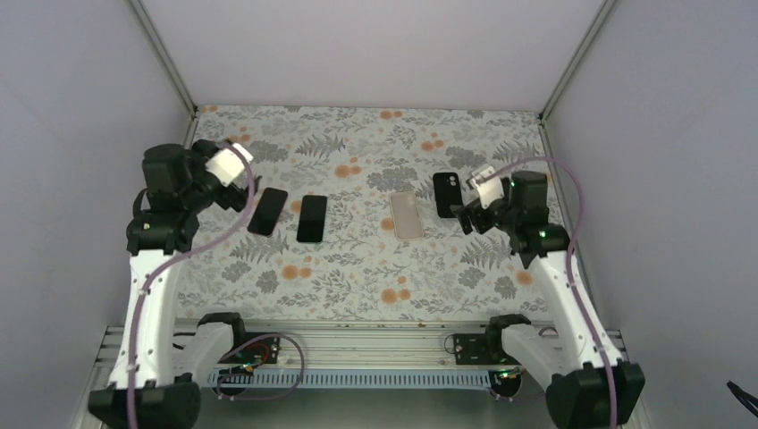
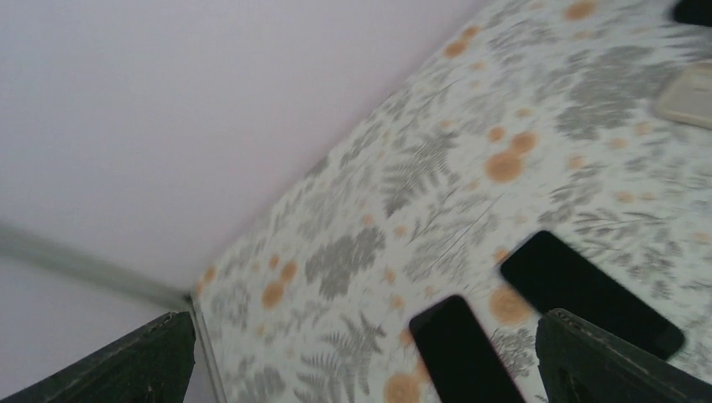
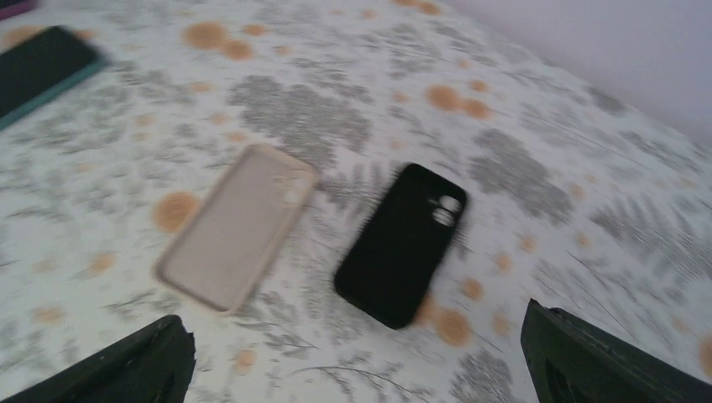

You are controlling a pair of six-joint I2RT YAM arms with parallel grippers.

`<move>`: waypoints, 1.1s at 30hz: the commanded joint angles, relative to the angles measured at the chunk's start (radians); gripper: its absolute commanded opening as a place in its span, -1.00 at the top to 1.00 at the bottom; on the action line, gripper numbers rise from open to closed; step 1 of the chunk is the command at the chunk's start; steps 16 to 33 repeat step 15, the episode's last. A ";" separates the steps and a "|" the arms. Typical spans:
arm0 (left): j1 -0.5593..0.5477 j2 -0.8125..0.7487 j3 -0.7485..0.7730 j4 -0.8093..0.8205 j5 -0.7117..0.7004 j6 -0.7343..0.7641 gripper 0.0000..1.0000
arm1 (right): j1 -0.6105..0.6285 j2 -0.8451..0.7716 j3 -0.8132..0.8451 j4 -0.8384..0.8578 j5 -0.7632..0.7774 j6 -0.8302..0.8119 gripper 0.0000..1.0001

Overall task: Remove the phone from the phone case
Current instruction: Reset both arms

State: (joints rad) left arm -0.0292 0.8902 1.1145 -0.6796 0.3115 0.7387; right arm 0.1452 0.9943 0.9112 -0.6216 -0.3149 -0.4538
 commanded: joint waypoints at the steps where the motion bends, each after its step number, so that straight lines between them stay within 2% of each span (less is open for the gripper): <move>1: 0.250 0.074 -0.062 0.152 0.203 -0.176 -1.00 | -0.048 -0.124 -0.150 0.316 0.187 0.147 -1.00; 4: 0.443 0.129 -0.119 0.257 0.347 -0.297 -1.00 | -0.060 -0.140 -0.159 0.340 0.276 0.177 -1.00; 6: 0.509 0.165 -0.160 0.302 0.381 -0.333 -1.00 | -0.062 -0.133 -0.186 0.357 0.283 0.166 -1.00; 9: 0.525 0.203 -0.188 0.291 0.335 -0.314 -1.00 | -0.062 -0.079 -0.200 0.358 0.301 0.150 -1.00; 14: 0.529 0.201 -0.227 0.273 0.417 -0.305 -1.00 | -0.048 0.009 -0.207 0.333 0.286 0.098 -0.99; 33: 0.529 0.198 -0.231 0.276 0.419 -0.309 -1.00 | -0.043 0.008 -0.198 0.336 0.303 0.111 -1.00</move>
